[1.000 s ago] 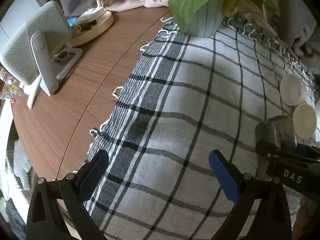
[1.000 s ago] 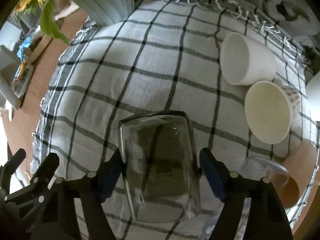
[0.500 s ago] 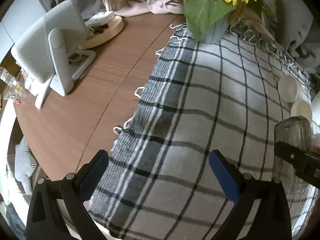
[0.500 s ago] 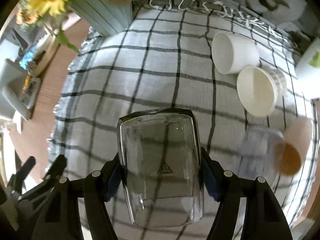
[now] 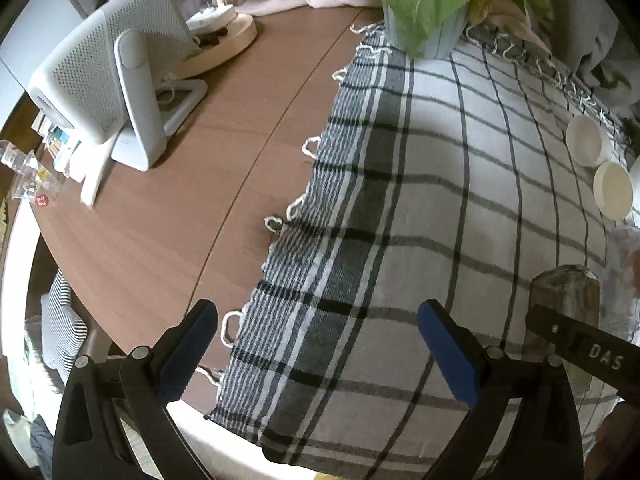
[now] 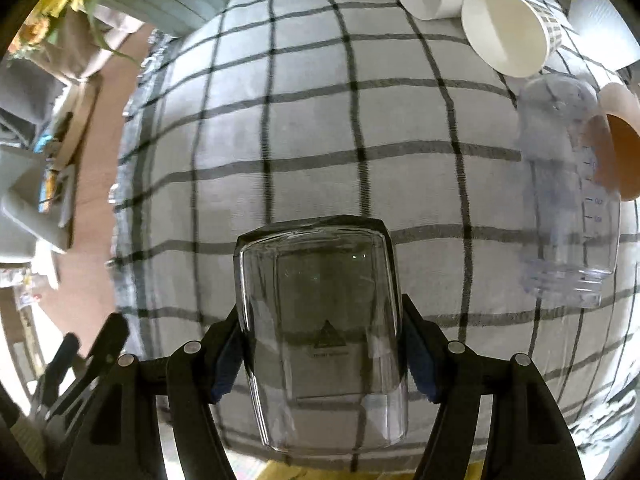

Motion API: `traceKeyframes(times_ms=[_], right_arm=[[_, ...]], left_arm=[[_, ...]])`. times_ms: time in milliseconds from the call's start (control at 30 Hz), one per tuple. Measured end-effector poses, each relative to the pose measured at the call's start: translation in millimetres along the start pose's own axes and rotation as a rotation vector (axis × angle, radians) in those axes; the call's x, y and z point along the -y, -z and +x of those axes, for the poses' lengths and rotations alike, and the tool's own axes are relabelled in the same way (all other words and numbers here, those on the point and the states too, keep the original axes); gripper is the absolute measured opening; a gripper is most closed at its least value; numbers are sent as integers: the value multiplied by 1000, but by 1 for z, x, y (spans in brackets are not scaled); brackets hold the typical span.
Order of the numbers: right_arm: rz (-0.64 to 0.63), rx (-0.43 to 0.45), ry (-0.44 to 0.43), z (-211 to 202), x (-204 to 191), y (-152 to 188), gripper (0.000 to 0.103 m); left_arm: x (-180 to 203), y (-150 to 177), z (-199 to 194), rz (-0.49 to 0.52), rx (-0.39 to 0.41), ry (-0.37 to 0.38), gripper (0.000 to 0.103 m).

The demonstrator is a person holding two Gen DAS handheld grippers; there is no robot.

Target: Flip cup upside down

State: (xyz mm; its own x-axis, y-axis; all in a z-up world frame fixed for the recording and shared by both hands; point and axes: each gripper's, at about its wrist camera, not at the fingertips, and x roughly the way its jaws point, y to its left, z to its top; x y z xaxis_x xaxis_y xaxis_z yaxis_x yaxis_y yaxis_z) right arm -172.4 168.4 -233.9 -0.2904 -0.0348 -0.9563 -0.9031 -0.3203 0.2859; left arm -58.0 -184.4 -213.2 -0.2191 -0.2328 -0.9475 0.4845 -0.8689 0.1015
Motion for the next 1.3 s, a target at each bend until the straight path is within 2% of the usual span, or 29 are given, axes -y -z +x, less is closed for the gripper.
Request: traceKeyframes(times_ms=[233, 367, 433, 567, 633, 800, 933, 1033, 1133, 1233, 1300], right_arm=[[-12, -6, 27, 9, -6, 3, 69], [-19, 22, 9, 0, -6, 7, 72], [-24, 66, -7, -17, -6, 11, 72], [-58, 238, -36, -76, 2, 20, 80], [-47, 312, -15, -99, 15, 21, 81], [17, 389, 10, -130, 55, 23, 81], [76, 398, 29, -132, 86, 27, 81], [137, 388, 40, -128, 109, 30, 81], [174, 380, 50, -127, 127, 31, 81], [201, 363, 43, -121, 140, 30, 81], [215, 351, 37, -118, 146, 29, 81]], left_arm=[[7, 1, 3, 9, -19, -19, 102], [8, 1, -3, -6, -18, -15, 102], [11, 1, -11, -7, -3, -9, 102], [26, 0, -32, 8, 36, 12, 102], [41, -1, -44, 26, 48, 44, 102], [86, -3, -62, 98, 64, 114, 102], [118, -9, -56, 116, 22, 160, 102], [136, -16, -44, 134, -24, 167, 102], [154, -19, -30, 137, -82, 181, 98], [169, -24, -13, 151, -140, 167, 92], [174, -26, -6, 151, -164, 160, 92]])
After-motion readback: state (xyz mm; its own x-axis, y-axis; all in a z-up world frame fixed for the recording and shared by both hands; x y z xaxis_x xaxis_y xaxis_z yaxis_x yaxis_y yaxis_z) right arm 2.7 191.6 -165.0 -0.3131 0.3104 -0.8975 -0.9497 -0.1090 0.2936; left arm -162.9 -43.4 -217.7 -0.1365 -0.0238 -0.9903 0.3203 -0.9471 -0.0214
